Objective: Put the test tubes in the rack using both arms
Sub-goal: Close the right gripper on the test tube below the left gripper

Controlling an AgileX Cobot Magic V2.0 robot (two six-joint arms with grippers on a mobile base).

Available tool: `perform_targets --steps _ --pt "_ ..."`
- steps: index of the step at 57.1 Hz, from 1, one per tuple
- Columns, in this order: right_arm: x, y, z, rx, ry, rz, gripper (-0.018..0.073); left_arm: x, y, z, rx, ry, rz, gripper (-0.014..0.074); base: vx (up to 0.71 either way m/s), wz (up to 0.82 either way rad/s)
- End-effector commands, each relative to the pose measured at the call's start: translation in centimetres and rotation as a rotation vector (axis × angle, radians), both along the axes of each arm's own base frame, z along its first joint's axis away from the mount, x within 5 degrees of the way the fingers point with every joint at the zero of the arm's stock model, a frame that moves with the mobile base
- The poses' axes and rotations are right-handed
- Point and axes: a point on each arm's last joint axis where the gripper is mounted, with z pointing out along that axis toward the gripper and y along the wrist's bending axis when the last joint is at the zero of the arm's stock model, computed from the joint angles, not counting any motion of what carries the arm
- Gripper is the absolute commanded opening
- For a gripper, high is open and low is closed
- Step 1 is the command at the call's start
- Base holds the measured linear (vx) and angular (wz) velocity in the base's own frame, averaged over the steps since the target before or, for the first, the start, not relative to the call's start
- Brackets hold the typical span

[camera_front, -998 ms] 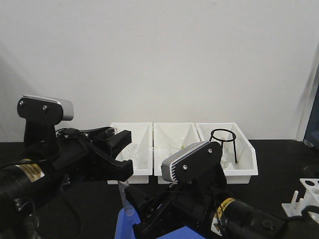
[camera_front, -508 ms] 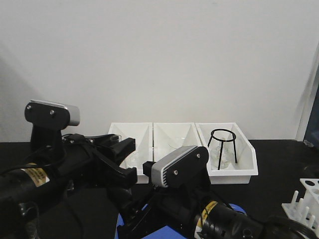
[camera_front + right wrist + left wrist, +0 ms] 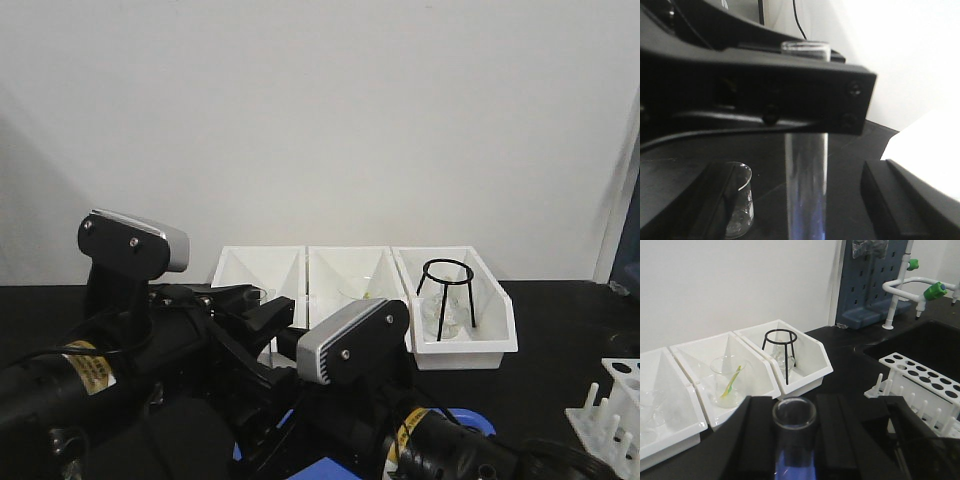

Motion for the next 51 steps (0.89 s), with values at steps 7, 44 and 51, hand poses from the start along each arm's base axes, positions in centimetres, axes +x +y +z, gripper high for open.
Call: perform_targets --steps 7,44,51 --pt "-0.4 -0.03 3.26 0.12 -0.125 0.025 0.0565 -0.53 -0.03 2.73 -0.122 -0.07 0.003 -0.002 0.0 0.0" --pt "-0.39 -0.05 3.27 0.124 -0.124 0.023 0.0162 -0.86 -0.41 2.7 -0.116 -0.071 -0.016 -0.0019 0.0 0.0" --pt "-0.39 -0.05 3.27 0.123 -0.124 0.024 0.0023 -0.86 -0.41 2.7 -0.116 -0.071 -0.016 -0.0017 0.0 0.0"
